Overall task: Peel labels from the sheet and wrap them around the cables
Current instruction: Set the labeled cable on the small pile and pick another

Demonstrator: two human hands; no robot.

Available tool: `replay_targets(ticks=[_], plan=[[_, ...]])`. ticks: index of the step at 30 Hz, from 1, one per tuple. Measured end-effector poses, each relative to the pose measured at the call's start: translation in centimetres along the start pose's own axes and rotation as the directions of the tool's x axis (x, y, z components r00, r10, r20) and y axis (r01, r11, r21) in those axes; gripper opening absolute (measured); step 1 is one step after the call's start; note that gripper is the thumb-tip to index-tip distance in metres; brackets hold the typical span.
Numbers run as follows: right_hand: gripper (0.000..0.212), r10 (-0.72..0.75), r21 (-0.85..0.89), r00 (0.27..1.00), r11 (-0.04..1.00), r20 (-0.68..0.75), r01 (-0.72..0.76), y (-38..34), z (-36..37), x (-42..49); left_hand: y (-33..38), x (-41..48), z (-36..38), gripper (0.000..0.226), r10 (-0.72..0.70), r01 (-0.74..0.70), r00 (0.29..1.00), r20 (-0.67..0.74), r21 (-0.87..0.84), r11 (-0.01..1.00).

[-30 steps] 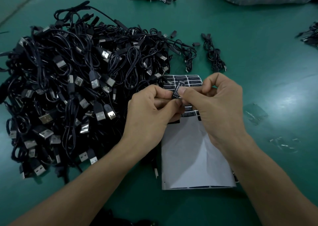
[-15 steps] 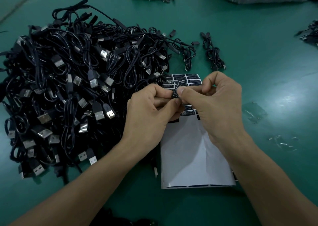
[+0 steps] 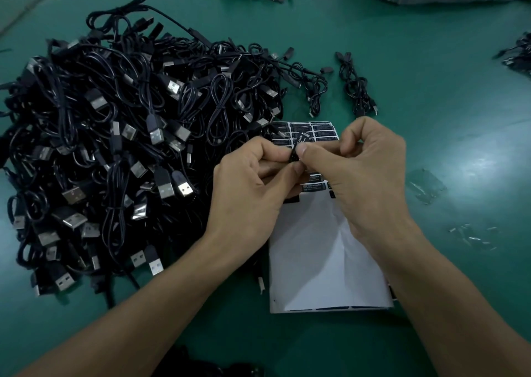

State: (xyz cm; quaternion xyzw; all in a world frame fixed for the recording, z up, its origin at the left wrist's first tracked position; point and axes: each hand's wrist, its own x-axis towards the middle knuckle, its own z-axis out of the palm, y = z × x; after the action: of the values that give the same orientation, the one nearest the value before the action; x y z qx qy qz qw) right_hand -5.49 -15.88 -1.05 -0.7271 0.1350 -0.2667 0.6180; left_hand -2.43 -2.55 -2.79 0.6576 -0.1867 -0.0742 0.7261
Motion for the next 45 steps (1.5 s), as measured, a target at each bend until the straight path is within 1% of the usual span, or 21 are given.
replay_targets(ticks=[7, 13, 17, 24, 30, 34, 37, 40, 41, 45], plan=[[0.042, 0.001, -0.007, 1.0, 1.0, -0.001, -0.001, 0.13, -0.04, -0.05, 0.09, -0.08, 0.03, 0.003, 0.027, -0.027, 1.0, -0.015, 0.005, 1.0], [0.045, 0.008, 0.004, 1.0, 1.0, 0.013, -0.008, 0.31, 0.1, -0.21, -0.09, -0.11, 0.17, 0.013, 0.016, -0.017, 0.995, -0.098, -0.006, 1.0], [0.044, -0.006, -0.018, 1.0, 1.0, 0.014, 0.006, 0.11, 0.21, -0.41, -0.14, -0.18, 0.28, 0.011, 0.01, -0.009, 0.99, -0.138, 0.008, 1.0], [0.039, -0.012, -0.016, 1.0, 1.0, 0.022, 0.013, -0.25, 0.16, -0.58, -0.22, -0.27, 0.32, 0.006, -0.01, 0.01, 0.991, -0.134, 0.003, 1.0], [0.042, -0.086, -0.09, 0.996, 0.992, 0.014, 0.087, -0.21, 0.02, -0.58, -0.43, -0.23, 0.31, 0.009, -0.002, 0.001, 0.99, -0.142, -0.004, 1.0], [0.041, -0.094, -0.108, 0.996, 0.99, 0.003, 0.093, -0.16, -0.27, -0.29, -0.41, -0.21, 0.33, 0.011, 0.004, -0.006, 0.99, -0.138, -0.016, 1.0], [0.038, -0.039, -0.083, 0.999, 0.996, 0.034, 0.041, -0.11, -0.48, -0.05, -0.27, -0.22, 0.3, 0.008, 0.02, -0.022, 0.992, -0.125, -0.019, 1.0], [0.048, 0.071, -0.009, 0.993, 0.997, 0.097, -0.07, 0.08, -0.43, 0.08, -0.15, -0.28, 0.37, 0.006, 0.035, -0.038, 0.994, -0.108, -0.031, 0.999], [0.047, 0.087, 0.017, 0.988, 0.996, 0.129, -0.09, 0.12, -0.31, 0.06, -0.13, -0.28, 0.37, 0.006, 0.042, -0.046, 0.994, -0.101, -0.034, 0.998], [0.021, 0.078, 0.138, 0.977, 0.985, 0.197, -0.106, -0.01, 0.03, 0.04, -0.05, -0.34, 0.31, 0.009, 0.072, -0.073, 0.996, -0.053, -0.022, 0.997]])
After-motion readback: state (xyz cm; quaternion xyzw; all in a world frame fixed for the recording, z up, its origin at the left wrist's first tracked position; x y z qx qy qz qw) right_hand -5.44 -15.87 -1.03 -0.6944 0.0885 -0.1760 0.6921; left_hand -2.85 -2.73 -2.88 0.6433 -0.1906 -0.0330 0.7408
